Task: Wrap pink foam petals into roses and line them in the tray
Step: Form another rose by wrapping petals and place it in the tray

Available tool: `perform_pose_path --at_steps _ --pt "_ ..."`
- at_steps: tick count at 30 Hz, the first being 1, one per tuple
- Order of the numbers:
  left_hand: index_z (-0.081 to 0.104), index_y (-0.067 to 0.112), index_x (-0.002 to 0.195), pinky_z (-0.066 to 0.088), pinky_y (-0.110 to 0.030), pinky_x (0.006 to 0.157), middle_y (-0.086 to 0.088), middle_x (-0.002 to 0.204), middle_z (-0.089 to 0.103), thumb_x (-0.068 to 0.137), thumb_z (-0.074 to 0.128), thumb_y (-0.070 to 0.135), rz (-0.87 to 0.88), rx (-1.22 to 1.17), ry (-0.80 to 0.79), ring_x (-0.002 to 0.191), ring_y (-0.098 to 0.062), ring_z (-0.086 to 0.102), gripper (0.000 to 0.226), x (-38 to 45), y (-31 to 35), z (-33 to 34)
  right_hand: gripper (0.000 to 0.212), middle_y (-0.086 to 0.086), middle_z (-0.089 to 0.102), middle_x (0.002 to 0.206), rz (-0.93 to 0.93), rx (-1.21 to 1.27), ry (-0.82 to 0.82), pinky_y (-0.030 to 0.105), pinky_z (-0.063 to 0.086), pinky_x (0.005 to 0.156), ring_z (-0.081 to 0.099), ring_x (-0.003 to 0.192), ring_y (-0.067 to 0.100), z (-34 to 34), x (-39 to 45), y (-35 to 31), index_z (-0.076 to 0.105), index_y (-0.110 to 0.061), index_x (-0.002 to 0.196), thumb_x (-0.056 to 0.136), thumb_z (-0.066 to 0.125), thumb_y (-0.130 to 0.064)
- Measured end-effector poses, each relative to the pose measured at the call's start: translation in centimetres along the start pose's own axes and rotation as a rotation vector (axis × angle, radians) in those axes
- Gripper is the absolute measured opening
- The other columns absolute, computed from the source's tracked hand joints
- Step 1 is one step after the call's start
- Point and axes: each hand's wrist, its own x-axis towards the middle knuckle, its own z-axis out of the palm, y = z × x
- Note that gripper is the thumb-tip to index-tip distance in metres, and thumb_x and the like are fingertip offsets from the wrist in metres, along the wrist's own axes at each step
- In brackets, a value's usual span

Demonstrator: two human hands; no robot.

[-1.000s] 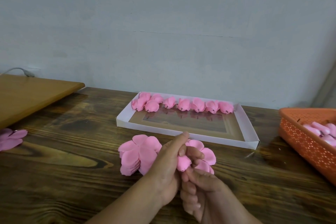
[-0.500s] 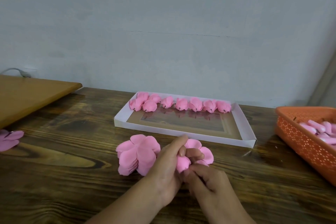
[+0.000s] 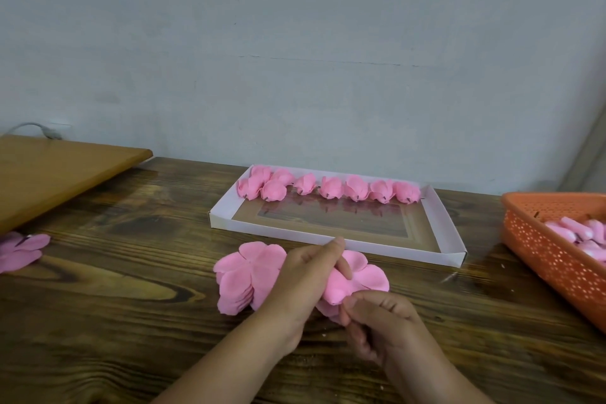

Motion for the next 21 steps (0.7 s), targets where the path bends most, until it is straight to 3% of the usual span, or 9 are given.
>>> perform_pose_path --at_steps 3,7,14,18,21 --pt "0.068 0.012 0.064 0.047 -0.023 0.049 -0.014 0.054 0.060 0.097 0.057 0.041 0.020 0.026 0.006 0.044 -0.020 0.058 0.045 0.1 0.0 -0.2 0.025 0.008 0.044 0.048 -0.018 -0.066 -0.034 0.020 0.031 0.044 0.036 0.043 0.013 -0.5 0.1 -0.1 0.068 -0.011 0.062 0.077 0.062 -0.029" --pt "0.068 0.000 0.078 0.050 -0.028 0.055 -0.010 0.056 0.064 0.093 0.064 0.043 0.057 0.080 0.009 0.052 -0.019 0.062 0.046 0.3 -0.1 -0.3 0.026 0.008 0.043 0.049 -0.009 -0.099 -0.049 0.018 0.031 0.045 0.035 0.043 0.013 -1.2 0.2 -0.4 0.068 -0.009 0.065 0.077 0.064 -0.031" --pt "0.073 0.021 0.067 0.044 -0.020 0.045 0.000 0.061 0.069 0.097 0.058 0.044 0.067 0.230 -0.001 0.055 -0.009 0.063 0.041 0.0 0.2 -0.6 0.025 0.005 0.043 0.050 0.002 -0.148 -0.074 0.019 0.032 0.047 0.035 0.046 0.012 -1.7 0.0 -0.8 0.066 -0.011 0.065 0.080 0.062 -0.030" --pt "0.071 0.016 0.074 0.038 -0.015 0.042 0.000 0.057 0.066 0.099 0.054 0.043 0.035 0.242 -0.034 0.046 -0.008 0.056 0.041 0.0 0.2 -0.8 0.030 0.003 0.043 0.049 -0.020 -0.170 -0.102 0.018 0.032 0.048 0.036 0.047 0.012 -1.7 -0.1 -0.8 0.065 -0.012 0.064 0.076 0.065 -0.039" --pt "0.072 0.013 0.076 0.038 -0.016 0.042 -0.004 0.059 0.068 0.099 0.058 0.038 0.043 0.201 -0.028 0.051 -0.012 0.060 0.036 0.2 -0.1 -0.9 0.032 0.003 0.044 0.050 -0.025 -0.166 -0.106 0.018 0.032 0.048 0.036 0.048 0.012 -1.8 0.0 -0.7 0.065 -0.011 0.064 0.073 0.066 -0.042"
